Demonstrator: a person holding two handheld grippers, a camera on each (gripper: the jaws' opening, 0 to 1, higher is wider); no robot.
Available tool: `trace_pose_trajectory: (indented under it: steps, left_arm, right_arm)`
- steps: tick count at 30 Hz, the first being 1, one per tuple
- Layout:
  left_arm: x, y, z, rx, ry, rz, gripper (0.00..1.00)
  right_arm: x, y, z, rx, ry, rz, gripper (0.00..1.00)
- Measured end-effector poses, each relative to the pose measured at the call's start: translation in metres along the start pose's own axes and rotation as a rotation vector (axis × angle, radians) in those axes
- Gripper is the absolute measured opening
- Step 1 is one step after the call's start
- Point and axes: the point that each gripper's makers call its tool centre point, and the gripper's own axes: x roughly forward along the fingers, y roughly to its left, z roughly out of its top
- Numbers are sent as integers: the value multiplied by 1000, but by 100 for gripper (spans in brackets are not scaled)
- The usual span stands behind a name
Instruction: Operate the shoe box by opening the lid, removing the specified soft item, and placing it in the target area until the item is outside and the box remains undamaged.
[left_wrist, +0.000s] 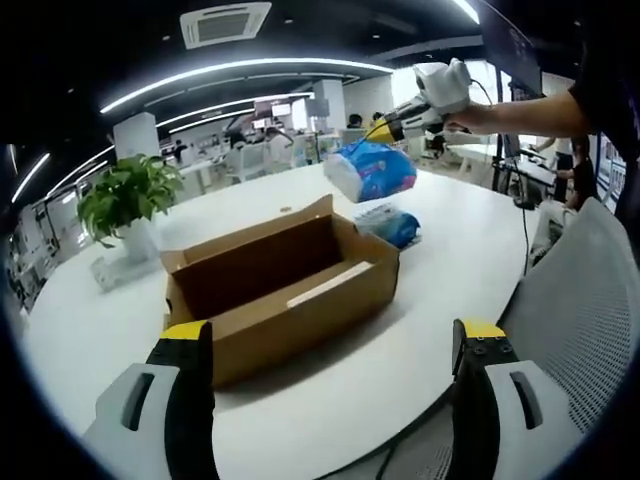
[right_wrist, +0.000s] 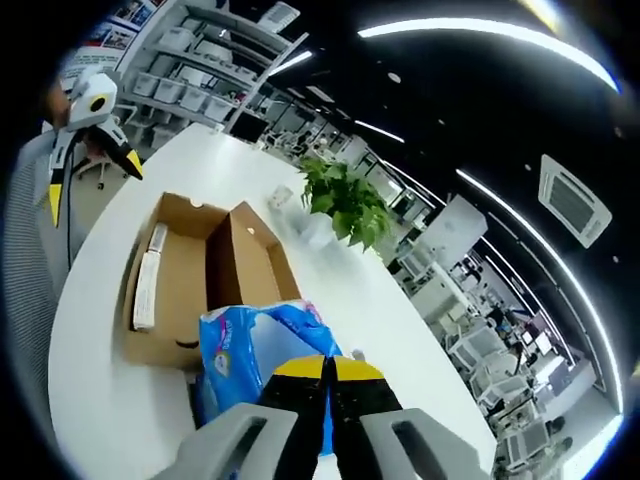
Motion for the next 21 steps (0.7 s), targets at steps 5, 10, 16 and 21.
trace_pose_trajectory:
  steps: [5, 10, 16, 21]
  left_arm:
    - [0, 0, 0, 2, 0, -3, 99]
    - [1, -1, 0, 6, 1, -6, 99]
    - [1, -1, -1, 8, 3, -9, 99]
    - [1, -2, 0, 11, 3, -10, 99]
  right_arm:
    - [-11, -10, -20, 11, 33, -31, 0]
    - [-23, -19, -43, 35, 72, -60, 0]
    - [-37, -25, -67, 61, 118, -91, 0]
    - [-48, -28, -93, 81, 162, -118, 0]
